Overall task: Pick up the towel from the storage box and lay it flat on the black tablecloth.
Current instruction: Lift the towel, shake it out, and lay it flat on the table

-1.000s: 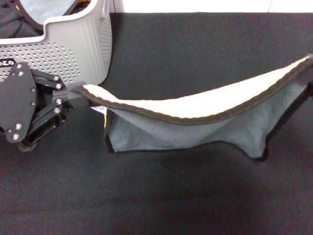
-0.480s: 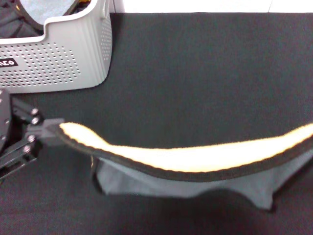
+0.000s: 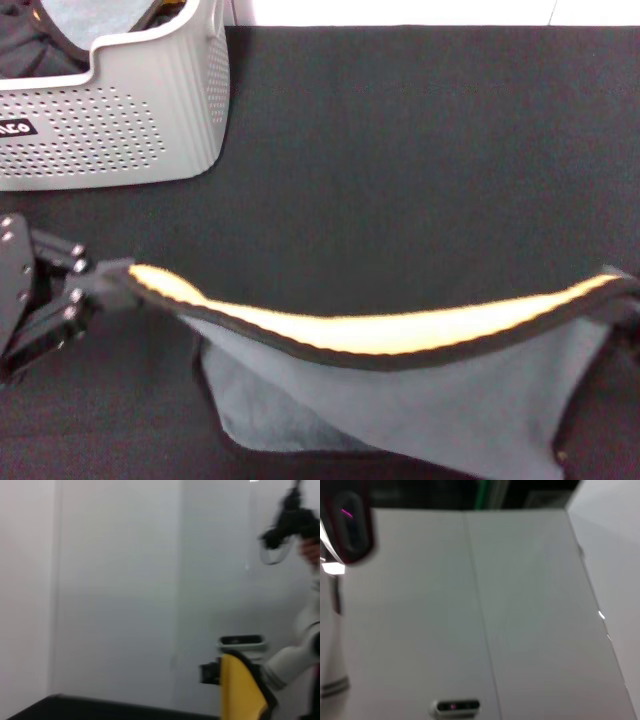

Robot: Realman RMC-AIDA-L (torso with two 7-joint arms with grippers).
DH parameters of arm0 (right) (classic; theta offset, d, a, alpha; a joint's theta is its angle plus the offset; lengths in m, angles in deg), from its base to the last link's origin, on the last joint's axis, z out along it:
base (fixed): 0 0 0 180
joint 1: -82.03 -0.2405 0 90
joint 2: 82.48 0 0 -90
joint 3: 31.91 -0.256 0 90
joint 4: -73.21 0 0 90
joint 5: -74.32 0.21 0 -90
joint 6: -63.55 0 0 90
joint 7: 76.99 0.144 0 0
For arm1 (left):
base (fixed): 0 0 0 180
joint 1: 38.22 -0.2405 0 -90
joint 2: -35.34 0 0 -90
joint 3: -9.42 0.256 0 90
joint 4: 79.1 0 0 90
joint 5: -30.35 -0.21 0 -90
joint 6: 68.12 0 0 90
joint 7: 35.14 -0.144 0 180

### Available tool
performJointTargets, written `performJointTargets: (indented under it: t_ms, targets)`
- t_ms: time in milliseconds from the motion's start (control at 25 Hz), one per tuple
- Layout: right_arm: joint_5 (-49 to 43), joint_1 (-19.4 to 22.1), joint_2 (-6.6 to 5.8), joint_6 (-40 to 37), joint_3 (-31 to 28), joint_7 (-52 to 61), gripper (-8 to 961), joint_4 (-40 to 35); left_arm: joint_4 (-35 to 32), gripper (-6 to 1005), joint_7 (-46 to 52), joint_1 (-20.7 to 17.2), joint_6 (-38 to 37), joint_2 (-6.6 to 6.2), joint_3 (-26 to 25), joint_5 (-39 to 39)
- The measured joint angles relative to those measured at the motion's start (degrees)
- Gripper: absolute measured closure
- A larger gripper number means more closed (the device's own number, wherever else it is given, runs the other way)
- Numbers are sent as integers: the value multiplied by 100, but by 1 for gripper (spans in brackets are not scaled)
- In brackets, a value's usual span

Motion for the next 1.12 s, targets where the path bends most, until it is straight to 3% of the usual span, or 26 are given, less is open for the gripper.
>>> performJointTargets:
  t_ms: [120,320,640,880,1120]
  targets:
    - [-90,-178,37,497,3,8,897,301,337,985,2,389,11,274,-988,-1038]
    - [-82,-364,43,1189,-8,-16,896,415,584,985,6,1035,185,579,-2266,-2402]
    - [-80,-572,20,1956,-456,5,894,428,637,986,294,1581,1299,789,-2357,-3049]
    - [-103,-808,-78,2494,-567,39,892,437,822,986,329,1880,1799,864,-2363,-3284]
    - [-395,-1156,-27,3283,-566,106,891,449,980,986,344,2148,2313,929,-2351,-3636]
